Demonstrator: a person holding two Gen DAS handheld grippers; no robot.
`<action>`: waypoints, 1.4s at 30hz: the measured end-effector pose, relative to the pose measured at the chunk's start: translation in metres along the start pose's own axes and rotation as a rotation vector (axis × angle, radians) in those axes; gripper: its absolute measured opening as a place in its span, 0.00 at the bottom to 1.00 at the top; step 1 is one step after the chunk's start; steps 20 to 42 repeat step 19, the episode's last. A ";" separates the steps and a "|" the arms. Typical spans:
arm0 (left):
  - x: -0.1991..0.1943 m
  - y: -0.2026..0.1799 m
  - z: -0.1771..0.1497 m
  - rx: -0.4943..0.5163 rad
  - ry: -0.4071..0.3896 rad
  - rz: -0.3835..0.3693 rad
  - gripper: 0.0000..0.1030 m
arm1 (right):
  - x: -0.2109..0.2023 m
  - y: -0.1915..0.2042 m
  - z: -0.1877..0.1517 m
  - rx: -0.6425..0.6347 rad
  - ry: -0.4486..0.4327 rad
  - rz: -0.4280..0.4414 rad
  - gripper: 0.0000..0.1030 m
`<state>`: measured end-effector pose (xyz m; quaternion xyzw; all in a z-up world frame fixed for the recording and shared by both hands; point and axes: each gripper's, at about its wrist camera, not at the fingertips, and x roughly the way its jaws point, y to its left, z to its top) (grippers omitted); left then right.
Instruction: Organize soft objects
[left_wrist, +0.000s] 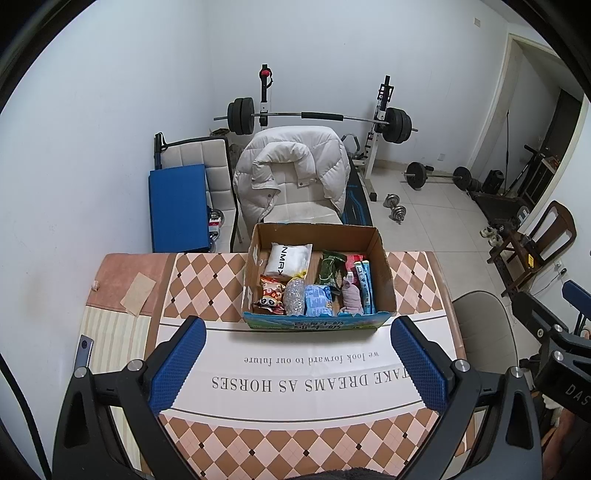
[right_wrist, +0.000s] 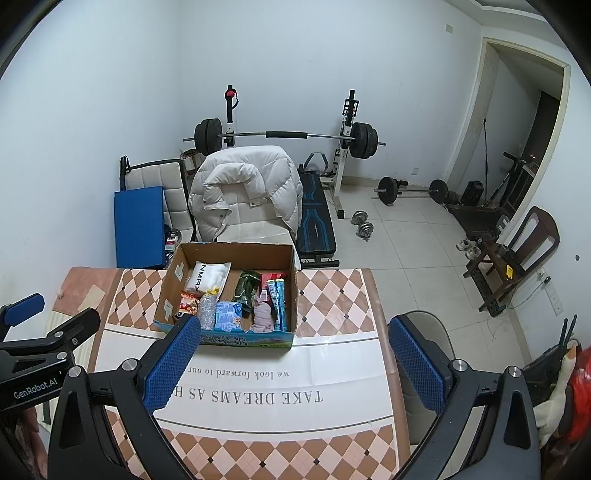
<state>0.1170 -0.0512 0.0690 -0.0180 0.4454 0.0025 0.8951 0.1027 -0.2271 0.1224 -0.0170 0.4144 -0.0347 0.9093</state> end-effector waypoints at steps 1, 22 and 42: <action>0.000 0.001 0.000 0.001 0.001 0.001 1.00 | 0.000 0.000 0.001 -0.002 0.001 0.002 1.00; -0.003 0.000 0.003 -0.008 -0.011 0.012 1.00 | 0.000 0.003 0.001 -0.005 -0.004 0.005 1.00; -0.003 0.000 0.003 -0.008 -0.011 0.012 1.00 | 0.000 0.003 0.001 -0.005 -0.004 0.005 1.00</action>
